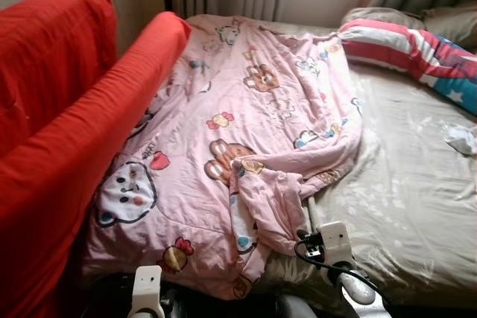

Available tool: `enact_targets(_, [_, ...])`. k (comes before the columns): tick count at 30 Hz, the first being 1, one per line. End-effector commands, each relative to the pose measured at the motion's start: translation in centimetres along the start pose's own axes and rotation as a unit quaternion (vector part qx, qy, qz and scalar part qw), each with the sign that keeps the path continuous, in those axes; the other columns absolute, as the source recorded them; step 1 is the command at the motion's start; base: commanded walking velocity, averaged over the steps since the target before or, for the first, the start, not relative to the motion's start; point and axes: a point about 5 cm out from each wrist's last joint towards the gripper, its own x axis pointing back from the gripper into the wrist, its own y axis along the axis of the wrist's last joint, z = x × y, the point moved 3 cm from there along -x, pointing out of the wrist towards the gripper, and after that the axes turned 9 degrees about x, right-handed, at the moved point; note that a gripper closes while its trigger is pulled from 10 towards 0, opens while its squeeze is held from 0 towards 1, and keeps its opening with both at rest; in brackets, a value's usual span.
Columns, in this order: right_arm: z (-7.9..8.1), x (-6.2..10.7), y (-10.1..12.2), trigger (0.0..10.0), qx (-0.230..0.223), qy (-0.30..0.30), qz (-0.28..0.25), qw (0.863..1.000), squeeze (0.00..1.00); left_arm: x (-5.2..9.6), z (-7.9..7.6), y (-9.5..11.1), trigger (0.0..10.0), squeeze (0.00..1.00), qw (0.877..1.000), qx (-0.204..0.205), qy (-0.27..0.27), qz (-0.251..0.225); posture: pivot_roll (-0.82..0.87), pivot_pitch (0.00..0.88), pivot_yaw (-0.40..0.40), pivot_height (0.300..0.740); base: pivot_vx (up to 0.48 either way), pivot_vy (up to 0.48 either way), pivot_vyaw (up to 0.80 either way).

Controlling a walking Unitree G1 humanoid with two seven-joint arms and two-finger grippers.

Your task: Clean up the room

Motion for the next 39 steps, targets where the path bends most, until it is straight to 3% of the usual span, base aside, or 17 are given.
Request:
enact_targets(1, [-0.3,0.1,-0.3,10.0,-0.010,-0.011,0.005,1.000,0.00,0.6,0.4,-2.5,10.0,0.00,0.999,-0.010,0.002,0.046,-0.02,0.109,-0.041,0.648,0.000,0.000,0.00])
enact_targets(4, [-0.1,0.0,-0.1,10.0,-0.014,-0.013,0.001,1.000,0.00,0.5,0.6,-1.6,10.0,0.00,1.000,-0.011,0.010,0.019,-0.02,0.111,-0.038,0.648,0.000,0.000,0.00])
enact_targets(8, [0.2,0.1,0.0,10.0,-0.015,-0.009,-0.005,1.000,0.00,-0.1,-0.1,5.3,10.0,0.00,0.991,0.008,-0.012,-0.133,0.00,0.134,-0.054,0.648,0.000,0.000,0.00])
enact_targets(11, [0.1,0.1,0.0,10.0,-0.014,-0.008,-0.005,1.000,0.00,0.0,-0.8,7.5,10.0,0.00,0.983,0.010,-0.028,-0.180,-0.01,0.144,-0.060,0.648,0.000,0.000,0.00])
enact_targets(13, [0.1,0.1,0.0,10.0,-0.014,-0.009,-0.005,1.000,0.00,0.3,-1.5,8.6,10.0,0.00,0.976,-0.010,-0.041,-0.212,-0.01,0.148,-0.061,0.648,0.000,0.000,0.00])
enact_targets(24, [0.2,0.3,-0.1,10.0,0.002,-0.002,-0.006,1.000,0.00,0.7,-2.5,6.9,10.0,0.00,0.976,-0.015,-0.055,-0.210,-0.03,0.166,-0.058,0.648,0.000,0.000,0.00])
enact_targets(39, [0.2,0.4,-0.4,10.0,-0.012,-0.012,-0.003,1.000,0.00,0.5,-3.3,7.3,10.0,0.00,0.976,-0.030,-0.072,-0.203,-0.03,0.186,-0.048,0.648,0.234,0.000,0.16])
